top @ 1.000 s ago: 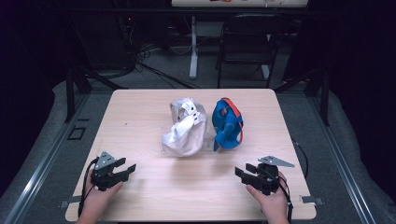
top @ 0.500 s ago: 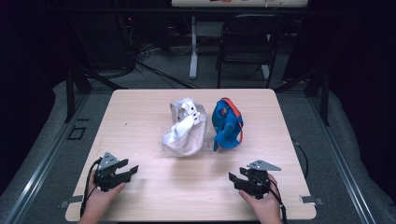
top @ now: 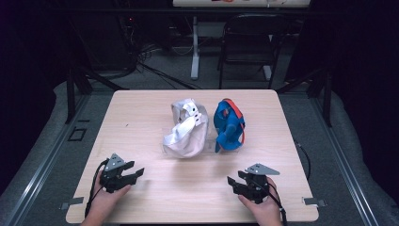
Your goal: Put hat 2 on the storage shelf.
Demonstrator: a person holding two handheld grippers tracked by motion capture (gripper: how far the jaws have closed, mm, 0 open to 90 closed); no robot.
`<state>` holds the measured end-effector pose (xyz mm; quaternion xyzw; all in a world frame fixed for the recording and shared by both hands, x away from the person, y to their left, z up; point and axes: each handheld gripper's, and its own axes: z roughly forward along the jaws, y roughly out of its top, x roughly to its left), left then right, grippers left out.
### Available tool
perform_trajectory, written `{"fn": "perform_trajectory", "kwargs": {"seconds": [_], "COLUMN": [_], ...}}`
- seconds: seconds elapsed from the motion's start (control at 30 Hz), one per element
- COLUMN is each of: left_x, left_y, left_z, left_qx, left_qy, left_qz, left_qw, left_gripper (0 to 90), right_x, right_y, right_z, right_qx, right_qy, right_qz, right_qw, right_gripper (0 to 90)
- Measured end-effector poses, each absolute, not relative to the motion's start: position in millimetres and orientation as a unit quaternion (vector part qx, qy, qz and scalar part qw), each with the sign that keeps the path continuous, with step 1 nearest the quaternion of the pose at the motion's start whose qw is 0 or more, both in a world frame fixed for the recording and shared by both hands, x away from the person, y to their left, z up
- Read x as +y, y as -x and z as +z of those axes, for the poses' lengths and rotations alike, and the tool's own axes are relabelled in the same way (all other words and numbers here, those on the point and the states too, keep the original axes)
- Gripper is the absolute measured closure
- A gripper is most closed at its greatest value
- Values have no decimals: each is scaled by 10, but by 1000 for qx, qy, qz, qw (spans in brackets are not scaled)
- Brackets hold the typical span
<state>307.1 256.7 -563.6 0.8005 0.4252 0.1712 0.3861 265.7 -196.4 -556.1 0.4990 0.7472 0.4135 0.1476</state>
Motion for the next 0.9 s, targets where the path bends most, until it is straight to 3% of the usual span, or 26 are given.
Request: {"fn": "perform_trajectory", "kwargs": {"seconds": [0.9], "left_x": [2455], "left_y": [-3079], "left_z": [-5633], "left_qx": [406], "left_qy": [-808], "left_qz": [184], "left_qw": [385], "left_gripper": [450], "right_x": [-2079], "right_y": [-2682], "right_z": [-5585], "right_qx": [727], "right_qy": [-525], "right_qz": [420], "right_qw": [138], "right_gripper": [506]}}
